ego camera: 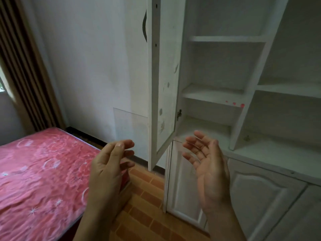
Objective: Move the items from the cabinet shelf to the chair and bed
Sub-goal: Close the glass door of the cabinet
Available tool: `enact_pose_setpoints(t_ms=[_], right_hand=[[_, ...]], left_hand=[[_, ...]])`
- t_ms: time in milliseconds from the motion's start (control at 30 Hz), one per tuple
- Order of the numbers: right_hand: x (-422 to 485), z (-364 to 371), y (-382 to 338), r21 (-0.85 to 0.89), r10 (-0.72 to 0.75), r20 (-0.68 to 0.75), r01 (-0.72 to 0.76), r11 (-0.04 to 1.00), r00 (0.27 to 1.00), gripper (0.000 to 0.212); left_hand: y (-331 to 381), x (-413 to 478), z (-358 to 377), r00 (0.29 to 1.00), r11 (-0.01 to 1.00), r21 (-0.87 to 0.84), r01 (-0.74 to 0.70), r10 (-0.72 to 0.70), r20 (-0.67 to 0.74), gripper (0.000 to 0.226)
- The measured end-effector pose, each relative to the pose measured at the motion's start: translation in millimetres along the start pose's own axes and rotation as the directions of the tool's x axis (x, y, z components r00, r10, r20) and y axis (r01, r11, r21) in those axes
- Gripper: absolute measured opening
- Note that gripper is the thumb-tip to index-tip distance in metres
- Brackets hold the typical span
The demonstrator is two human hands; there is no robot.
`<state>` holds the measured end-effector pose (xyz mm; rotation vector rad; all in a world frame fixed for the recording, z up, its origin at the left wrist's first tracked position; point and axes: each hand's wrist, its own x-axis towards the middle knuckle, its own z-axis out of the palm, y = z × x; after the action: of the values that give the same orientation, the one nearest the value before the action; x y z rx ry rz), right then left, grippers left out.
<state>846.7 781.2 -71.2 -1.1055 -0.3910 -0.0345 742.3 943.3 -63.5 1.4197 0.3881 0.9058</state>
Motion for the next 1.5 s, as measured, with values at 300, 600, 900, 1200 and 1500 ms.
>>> enact_pose_setpoints(t_ms=[300, 600, 900, 1200, 1500], right_hand=[[93, -5, 18, 0.004, 0.009, 0.040, -0.009, 1.000, 0.999, 0.050], [159, 39, 28, -0.015, -0.091, 0.048, 0.092, 0.996, 0.995, 0.070], [200, 110, 28, -0.116, -0.220, 0.094, 0.231, 0.966, 0.971, 0.028], [228, 157, 19, -0.305, -0.400, 0.167, 0.433, 0.848, 0.901, 0.047], [247, 181, 1, -0.502, -0.559, 0.169, 0.558, 0.661, 0.812, 0.058]], left_hand=[[-11, 76, 55, 0.997, 0.996, 0.035, -0.076, 0.076, 0.005, 0.032], [-15, 170, 72, 0.978, 0.984, -0.023, -0.177, 0.179, 0.107, 0.042], [-12, 253, 80, 0.949, 0.963, -0.105, -0.248, 0.264, 0.174, 0.034], [2, 297, 94, 0.899, 0.939, -0.195, -0.284, 0.331, 0.287, 0.028], [66, 339, 117, 0.816, 0.864, -0.382, -0.328, 0.463, 0.345, 0.029]])
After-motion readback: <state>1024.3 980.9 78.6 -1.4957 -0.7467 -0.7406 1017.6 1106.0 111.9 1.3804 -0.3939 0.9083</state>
